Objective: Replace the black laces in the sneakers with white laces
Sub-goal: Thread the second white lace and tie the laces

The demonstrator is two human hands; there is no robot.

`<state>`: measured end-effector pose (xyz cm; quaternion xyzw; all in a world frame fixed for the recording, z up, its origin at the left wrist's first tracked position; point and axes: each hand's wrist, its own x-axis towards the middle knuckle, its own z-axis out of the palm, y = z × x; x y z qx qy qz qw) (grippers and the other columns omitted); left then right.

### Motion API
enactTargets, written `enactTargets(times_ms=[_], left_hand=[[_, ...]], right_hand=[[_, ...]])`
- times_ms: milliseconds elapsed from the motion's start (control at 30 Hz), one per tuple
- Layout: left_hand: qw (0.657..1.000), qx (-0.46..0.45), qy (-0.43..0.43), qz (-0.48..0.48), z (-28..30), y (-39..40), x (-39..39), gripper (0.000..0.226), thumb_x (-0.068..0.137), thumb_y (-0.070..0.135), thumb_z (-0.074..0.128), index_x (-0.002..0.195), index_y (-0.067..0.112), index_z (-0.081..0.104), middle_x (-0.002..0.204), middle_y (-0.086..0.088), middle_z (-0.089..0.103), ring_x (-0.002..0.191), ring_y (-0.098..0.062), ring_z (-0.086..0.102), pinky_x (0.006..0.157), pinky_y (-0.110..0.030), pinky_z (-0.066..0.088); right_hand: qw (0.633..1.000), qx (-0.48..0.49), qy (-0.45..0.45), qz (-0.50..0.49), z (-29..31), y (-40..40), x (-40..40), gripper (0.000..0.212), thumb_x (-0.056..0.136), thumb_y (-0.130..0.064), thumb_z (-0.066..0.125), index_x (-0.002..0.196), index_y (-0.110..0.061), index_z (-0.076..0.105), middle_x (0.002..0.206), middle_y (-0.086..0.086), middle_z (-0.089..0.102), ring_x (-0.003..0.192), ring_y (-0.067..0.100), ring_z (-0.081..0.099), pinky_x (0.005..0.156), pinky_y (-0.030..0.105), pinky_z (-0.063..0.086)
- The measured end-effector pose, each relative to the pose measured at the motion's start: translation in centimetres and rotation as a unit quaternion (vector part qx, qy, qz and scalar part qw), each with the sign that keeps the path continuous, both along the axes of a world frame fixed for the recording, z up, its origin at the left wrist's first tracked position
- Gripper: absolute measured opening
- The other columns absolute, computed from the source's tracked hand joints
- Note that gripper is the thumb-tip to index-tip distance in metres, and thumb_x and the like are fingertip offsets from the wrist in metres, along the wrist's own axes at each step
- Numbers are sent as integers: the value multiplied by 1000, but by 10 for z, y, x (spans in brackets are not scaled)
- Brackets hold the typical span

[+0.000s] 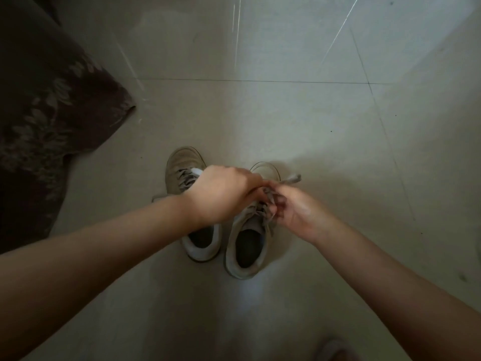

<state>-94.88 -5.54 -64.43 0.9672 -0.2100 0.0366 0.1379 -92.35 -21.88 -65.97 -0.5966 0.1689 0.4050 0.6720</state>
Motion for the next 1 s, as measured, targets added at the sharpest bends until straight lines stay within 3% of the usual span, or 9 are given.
enactTargets(times_ms=[167,267,367,467,600,667,767,900,1000], left_hand=[[988,5,-63,-142,-25,4,-19,13,80,20,66,69,15,60,63,-2,58,53,-23,58,39,-26,41],[999,-20,3,-44,-25,1,-23,37,87,39,42,61,20,60,59,3,57,55,-21,60,45,-23,36],[984,-131,69,94,-22,-2,-12,38,87,40,36,70,15,60,69,1,58,67,-22,58,52,-30,45],[933,-244,195,176,-14,-8,6,36,91,36,41,75,13,65,72,-4,62,70,-21,57,67,-36,48],[740,-447,466,187,0,-20,20,37,93,37,45,66,16,58,73,2,59,74,-13,53,77,-29,39],[653,-532,510,174,-3,-22,23,38,94,31,46,59,17,49,68,2,50,71,-10,46,73,-25,35],[611,-563,490,266,-11,-17,28,32,99,27,42,71,20,57,74,5,60,72,-5,55,68,-18,40],[537,-621,430,376,-24,2,29,30,100,21,41,72,16,52,49,8,58,48,-4,55,49,-15,46],[592,-569,369,436,-25,13,27,26,97,13,45,74,8,54,54,-2,60,47,-10,54,41,-16,45]], right_hand=[[997,72,41,4,5,-3,3,22,96,-17,45,97,-16,67,67,-7,59,48,4,42,51,15,39],[979,-61,-140,132,7,-5,6,21,97,-11,47,99,-9,69,73,-6,58,54,7,49,58,20,42],[807,-278,-455,254,3,-12,6,19,93,-16,55,99,-8,71,97,2,67,83,13,61,80,28,49],[750,-246,-574,217,6,-11,1,24,94,-20,51,98,-4,68,104,6,60,95,13,58,85,21,46],[808,-181,-529,185,10,-8,0,33,96,-24,42,99,-3,67,107,-6,60,104,-4,54,91,8,36],[860,-134,-464,168,11,-8,1,35,96,-28,39,94,-7,67,106,-5,63,112,-3,53,100,13,34],[919,-52,-377,100,4,-14,3,35,98,-28,38,113,-8,62,94,-7,64,118,1,52,107,20,35],[982,-3,-186,-14,-10,-33,-2,35,100,-26,33,78,-16,57,110,-1,66,104,11,62,84,25,48],[994,-15,-53,-98,-23,-52,-13,37,100,-30,32,86,-13,62,90,2,72,77,11,65,70,27,45]])
